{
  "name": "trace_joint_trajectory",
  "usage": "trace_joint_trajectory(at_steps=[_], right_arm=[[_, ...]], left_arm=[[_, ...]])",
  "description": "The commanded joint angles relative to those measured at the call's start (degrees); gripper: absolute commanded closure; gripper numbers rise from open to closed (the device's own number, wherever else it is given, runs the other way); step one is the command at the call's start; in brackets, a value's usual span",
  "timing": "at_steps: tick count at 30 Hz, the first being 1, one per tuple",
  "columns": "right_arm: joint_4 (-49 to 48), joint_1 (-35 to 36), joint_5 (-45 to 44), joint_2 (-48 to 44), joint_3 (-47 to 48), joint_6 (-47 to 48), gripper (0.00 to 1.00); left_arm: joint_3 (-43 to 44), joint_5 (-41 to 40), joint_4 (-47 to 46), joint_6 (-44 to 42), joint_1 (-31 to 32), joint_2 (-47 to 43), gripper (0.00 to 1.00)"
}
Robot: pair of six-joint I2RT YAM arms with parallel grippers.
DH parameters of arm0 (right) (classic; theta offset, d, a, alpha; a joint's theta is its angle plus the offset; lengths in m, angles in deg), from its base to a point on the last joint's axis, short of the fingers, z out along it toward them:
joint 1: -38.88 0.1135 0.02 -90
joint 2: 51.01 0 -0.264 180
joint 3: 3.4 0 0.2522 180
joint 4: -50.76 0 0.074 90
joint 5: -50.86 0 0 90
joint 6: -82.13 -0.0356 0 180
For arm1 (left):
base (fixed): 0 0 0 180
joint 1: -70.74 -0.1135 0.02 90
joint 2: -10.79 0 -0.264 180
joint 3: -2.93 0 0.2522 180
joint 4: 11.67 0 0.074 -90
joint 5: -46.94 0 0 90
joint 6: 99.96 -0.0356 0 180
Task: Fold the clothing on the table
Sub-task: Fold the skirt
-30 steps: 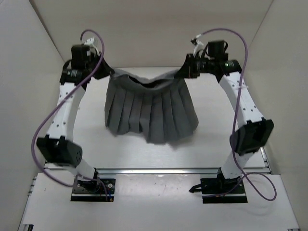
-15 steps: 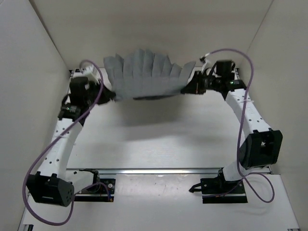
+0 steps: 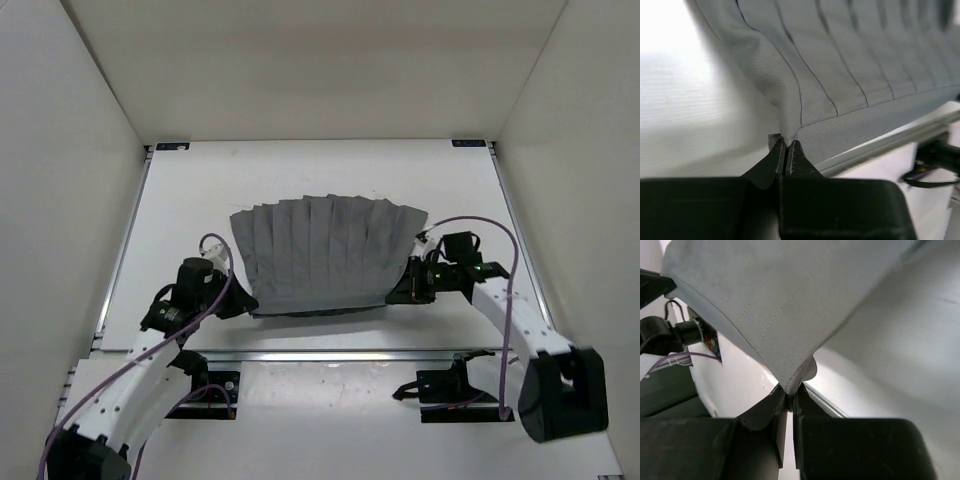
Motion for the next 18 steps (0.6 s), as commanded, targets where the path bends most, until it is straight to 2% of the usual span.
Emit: trace_joint_trajectory(at_steps=[1,7,12,15,18], right_arm=[[6.9,-2.0,-1.4,-9.5,-1.5,1.7,1.0],[10.9,-0.5,2.8,-20.8,-3.6,1.9,0.99],[14.0,-0.2,6.1,-29.9,-4.6,1.6,1.0],[16.1,1.3,5.5,-30.3,-1.6,1.2,1.0],[16.3,2.7,4.8,-27.3,4.5,1.2,1.0]], left_arm=[[3.1,-0.4,7.0,0.6,-1.9,-6.1,1.0],[2.8,0.3,9.5,5.0,1.6,-13.5,1.0],[11.5,2.6,14.8,4.6,-1.2,-18.0,1.0],[17.7,2.9,15.9,5.1,-1.3,-16.7,1.0],[21.4,4.2,13.1,6.6,-0.7,-13.6,1.0]])
